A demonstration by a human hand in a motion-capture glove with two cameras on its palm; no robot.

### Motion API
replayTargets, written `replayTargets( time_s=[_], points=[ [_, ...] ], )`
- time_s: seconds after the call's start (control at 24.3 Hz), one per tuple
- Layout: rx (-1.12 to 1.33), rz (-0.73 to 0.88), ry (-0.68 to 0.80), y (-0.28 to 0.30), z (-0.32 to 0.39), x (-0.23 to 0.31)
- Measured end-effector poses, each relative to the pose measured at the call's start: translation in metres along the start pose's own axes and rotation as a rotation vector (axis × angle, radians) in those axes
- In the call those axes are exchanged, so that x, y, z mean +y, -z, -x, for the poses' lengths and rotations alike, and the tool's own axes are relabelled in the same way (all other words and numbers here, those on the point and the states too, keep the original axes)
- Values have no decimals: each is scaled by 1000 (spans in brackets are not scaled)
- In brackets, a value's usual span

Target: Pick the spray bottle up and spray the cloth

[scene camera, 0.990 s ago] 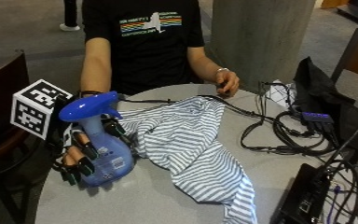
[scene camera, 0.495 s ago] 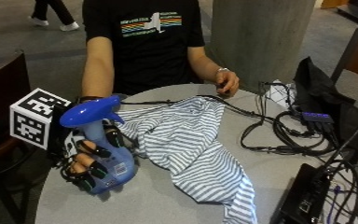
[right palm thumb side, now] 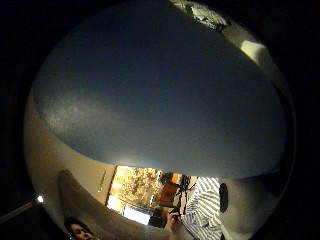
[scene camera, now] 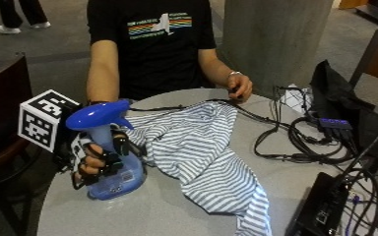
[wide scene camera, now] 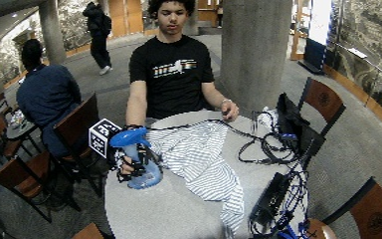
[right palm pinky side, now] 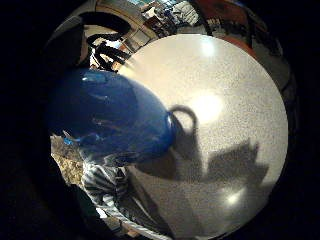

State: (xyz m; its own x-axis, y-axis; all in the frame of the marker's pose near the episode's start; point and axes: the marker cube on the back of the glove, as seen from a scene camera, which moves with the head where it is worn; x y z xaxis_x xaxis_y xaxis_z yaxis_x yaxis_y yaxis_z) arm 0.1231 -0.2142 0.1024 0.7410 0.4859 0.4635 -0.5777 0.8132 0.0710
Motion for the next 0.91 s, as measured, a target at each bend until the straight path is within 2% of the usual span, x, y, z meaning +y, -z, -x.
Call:
replayTargets(
  time_s=[0.25, 0.91],
  points=[
    [83, 15, 120, 10, 36, 9],
    [612, 103, 507, 8, 105, 50]
  ],
)
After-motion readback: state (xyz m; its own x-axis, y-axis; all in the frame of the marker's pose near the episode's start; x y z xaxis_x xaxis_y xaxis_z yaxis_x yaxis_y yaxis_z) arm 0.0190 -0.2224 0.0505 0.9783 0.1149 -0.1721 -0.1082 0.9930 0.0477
